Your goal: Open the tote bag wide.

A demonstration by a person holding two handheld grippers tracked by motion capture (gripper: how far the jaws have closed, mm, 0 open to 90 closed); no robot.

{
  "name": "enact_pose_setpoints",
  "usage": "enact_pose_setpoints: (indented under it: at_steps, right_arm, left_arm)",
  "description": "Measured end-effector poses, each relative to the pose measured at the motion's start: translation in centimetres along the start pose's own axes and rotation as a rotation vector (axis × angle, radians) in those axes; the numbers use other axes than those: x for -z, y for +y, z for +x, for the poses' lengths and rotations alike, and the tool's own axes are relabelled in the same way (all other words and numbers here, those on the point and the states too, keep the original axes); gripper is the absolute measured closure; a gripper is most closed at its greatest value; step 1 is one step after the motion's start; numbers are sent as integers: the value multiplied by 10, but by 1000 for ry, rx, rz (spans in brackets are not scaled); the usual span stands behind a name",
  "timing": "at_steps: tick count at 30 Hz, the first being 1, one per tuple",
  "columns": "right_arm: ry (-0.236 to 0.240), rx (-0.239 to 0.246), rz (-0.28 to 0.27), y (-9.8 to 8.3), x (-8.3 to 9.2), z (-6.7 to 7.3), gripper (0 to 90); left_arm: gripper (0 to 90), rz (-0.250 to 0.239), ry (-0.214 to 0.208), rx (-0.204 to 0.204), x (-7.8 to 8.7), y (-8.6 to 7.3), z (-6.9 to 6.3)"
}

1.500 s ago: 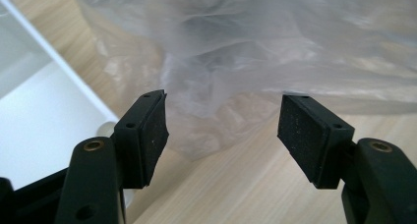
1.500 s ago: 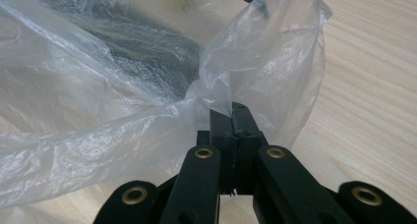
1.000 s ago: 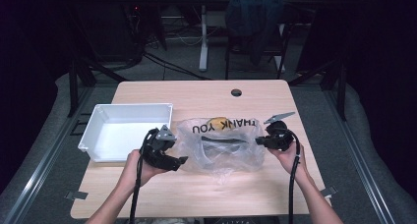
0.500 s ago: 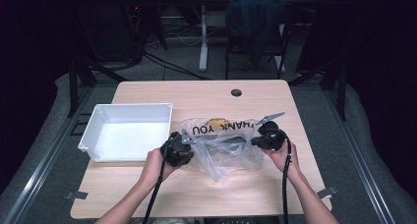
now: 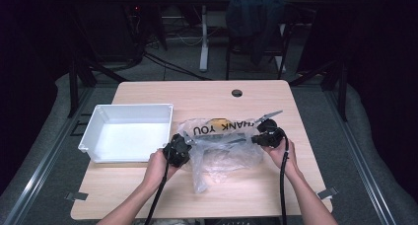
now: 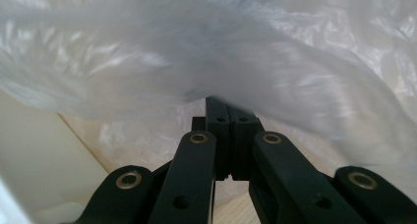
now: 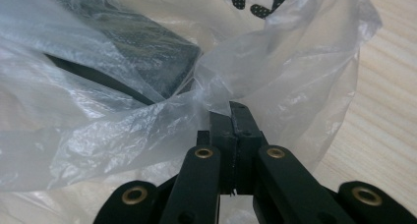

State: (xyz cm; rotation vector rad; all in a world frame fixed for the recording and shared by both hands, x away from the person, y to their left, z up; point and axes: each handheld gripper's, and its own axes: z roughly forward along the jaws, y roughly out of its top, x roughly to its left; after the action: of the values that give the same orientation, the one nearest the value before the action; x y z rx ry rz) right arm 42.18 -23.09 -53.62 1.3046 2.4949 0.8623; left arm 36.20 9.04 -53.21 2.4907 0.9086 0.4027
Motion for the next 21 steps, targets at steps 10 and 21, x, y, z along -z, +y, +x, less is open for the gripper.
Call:
enact_pose_setpoints:
  at_steps: [10, 21]
  right_arm:
    - [36, 7, -5, -2, 10, 2, 900]
    - [38, 11, -50, 2, 26, 8, 900]
  left_arm:
    - [527, -27, -20, 7, 48, -4, 3]
    - [359, -134, -18, 37, 113, 5, 16]
